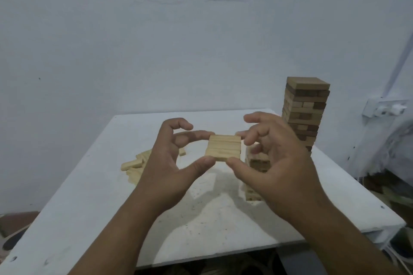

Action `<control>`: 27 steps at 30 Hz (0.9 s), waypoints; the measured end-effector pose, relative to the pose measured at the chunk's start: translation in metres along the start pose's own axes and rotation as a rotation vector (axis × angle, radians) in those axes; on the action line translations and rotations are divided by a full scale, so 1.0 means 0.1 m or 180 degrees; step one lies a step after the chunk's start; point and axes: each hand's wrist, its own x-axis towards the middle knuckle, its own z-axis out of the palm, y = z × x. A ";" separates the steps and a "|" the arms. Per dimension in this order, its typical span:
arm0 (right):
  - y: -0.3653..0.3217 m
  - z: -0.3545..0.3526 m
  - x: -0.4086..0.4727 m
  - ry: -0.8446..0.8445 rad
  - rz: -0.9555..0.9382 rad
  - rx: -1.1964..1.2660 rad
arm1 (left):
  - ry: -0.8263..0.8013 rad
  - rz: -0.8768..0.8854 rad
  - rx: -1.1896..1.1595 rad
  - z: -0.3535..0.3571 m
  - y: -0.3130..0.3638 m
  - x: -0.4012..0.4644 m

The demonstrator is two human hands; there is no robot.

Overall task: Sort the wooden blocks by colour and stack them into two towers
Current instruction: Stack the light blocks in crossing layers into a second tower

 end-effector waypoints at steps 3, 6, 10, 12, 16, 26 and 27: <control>0.09 -0.16 0.02 -0.0036 0.0176 0.0228 | 0.0130 -0.0029 -0.0001 0.19 -0.03 0.09; 0.20 -0.30 0.01 -0.0112 0.0362 0.0488 | 0.0164 -0.0067 0.0025 0.37 -0.07 0.15; 0.30 -0.40 0.03 -0.0061 0.0566 0.0683 | 0.0159 -0.0113 -0.0021 0.53 -0.08 0.22; 0.36 -0.43 0.04 0.0061 0.0728 0.0971 | 0.0147 -0.0155 -0.0035 0.63 -0.09 0.25; 0.46 -0.47 0.05 0.0173 0.1024 0.1235 | 0.0108 -0.0290 -0.0053 0.77 -0.12 0.28; 0.59 -0.46 0.02 0.0143 0.1305 0.1176 | 0.0038 -0.0455 0.0111 0.82 -0.26 0.30; 0.59 -0.46 0.01 0.0142 0.1316 0.1198 | 0.0039 -0.0466 0.0116 0.82 -0.26 0.30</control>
